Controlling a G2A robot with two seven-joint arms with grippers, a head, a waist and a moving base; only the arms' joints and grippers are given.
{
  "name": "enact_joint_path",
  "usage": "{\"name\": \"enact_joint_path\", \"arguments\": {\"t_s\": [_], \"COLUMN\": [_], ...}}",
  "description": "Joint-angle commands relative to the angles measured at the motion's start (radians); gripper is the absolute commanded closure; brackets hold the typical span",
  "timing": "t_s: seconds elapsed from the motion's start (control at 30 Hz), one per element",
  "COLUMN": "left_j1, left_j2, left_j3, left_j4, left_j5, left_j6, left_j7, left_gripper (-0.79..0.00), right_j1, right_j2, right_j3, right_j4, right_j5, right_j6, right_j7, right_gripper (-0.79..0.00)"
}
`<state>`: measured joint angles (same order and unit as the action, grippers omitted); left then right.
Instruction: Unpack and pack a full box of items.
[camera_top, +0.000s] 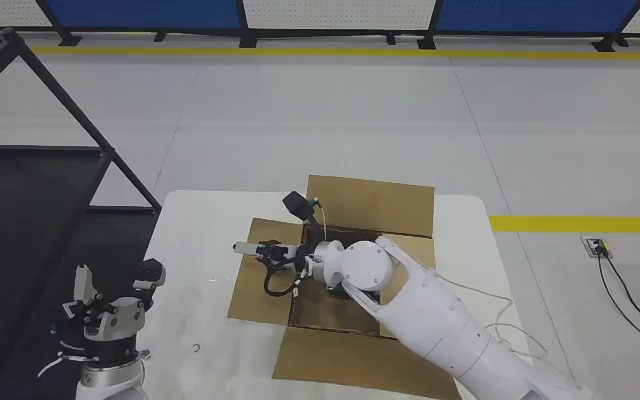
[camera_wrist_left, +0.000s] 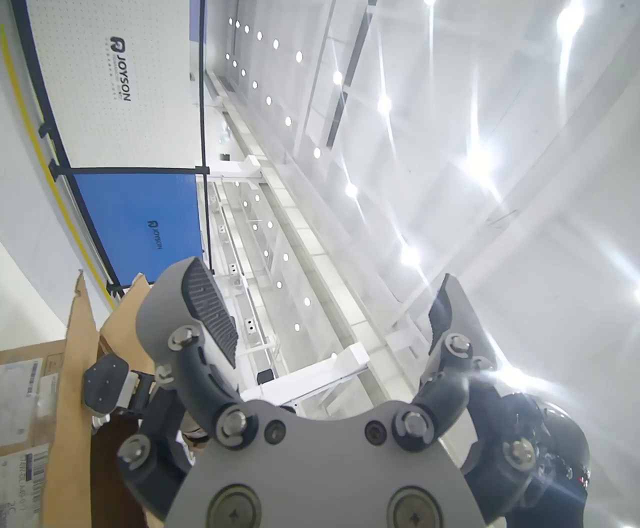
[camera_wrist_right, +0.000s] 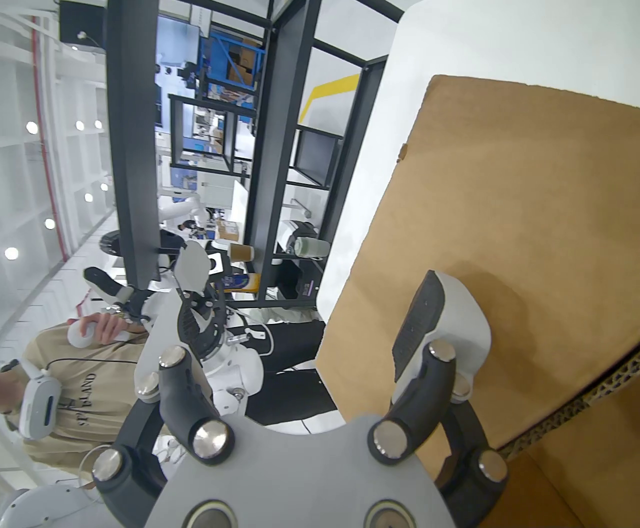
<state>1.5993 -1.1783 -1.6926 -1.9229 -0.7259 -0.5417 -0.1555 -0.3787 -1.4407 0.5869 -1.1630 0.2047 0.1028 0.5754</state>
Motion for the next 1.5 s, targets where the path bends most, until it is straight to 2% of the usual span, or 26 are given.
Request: {"name": "enact_joint_path", "arguments": {"t_s": [0.0, 0.17, 0.57, 0.67, 0.83, 1.03, 1.27, 1.47], "left_j1": [0.003, 0.008, -0.005, -0.009, -0.031, -0.060, -0.085, -0.103], "left_j2": [-0.002, -0.005, 0.000, 0.004, 0.010, 0.013, 0.015, 0.015], "left_j3": [-0.002, -0.005, 0.003, 0.009, 0.029, 0.054, 0.070, 0.081], "left_j4": [-0.001, -0.002, 0.009, 0.014, 0.030, 0.058, 0.079, 0.088], "left_j5": [0.004, 0.009, 0.024, 0.030, 0.098, 0.155, 0.211, 0.256], "left_j6": [0.014, 0.061, 0.235, 0.305, 0.366, 0.439, 0.486, 0.521], "left_j7": [0.012, -0.004, -0.179, -0.251, -0.331, -0.361, -0.348, -0.304], "left_gripper": [-0.785, -0.785, -0.785, -0.785, -0.785, -0.785, -0.785, -0.785], "right_j1": [0.006, 0.014, 0.010, 0.001, -0.021, -0.060, -0.136, -0.310], "right_j2": [-0.007, -0.023, -0.045, -0.044, -0.037, -0.025, 0.003, 0.056], "right_j3": [-0.005, -0.003, 0.030, 0.051, 0.088, 0.138, 0.229, 0.403], "right_j4": [0.007, 0.037, 0.088, 0.087, 0.070, 0.035, -0.062, -0.270], "right_j5": [-0.011, -0.016, -0.019, -0.015, -0.018, -0.026, -0.063, -0.099], "right_j6": [0.021, 0.031, 0.030, 0.007, -0.020, -0.042, -0.077, -0.150], "right_j7": [0.002, 0.010, 0.042, 0.047, 0.066, 0.077, 0.038, -0.016], "right_gripper": [-0.785, -0.785, -0.785, -0.785, -0.785, -0.785, -0.785, -0.785]}}
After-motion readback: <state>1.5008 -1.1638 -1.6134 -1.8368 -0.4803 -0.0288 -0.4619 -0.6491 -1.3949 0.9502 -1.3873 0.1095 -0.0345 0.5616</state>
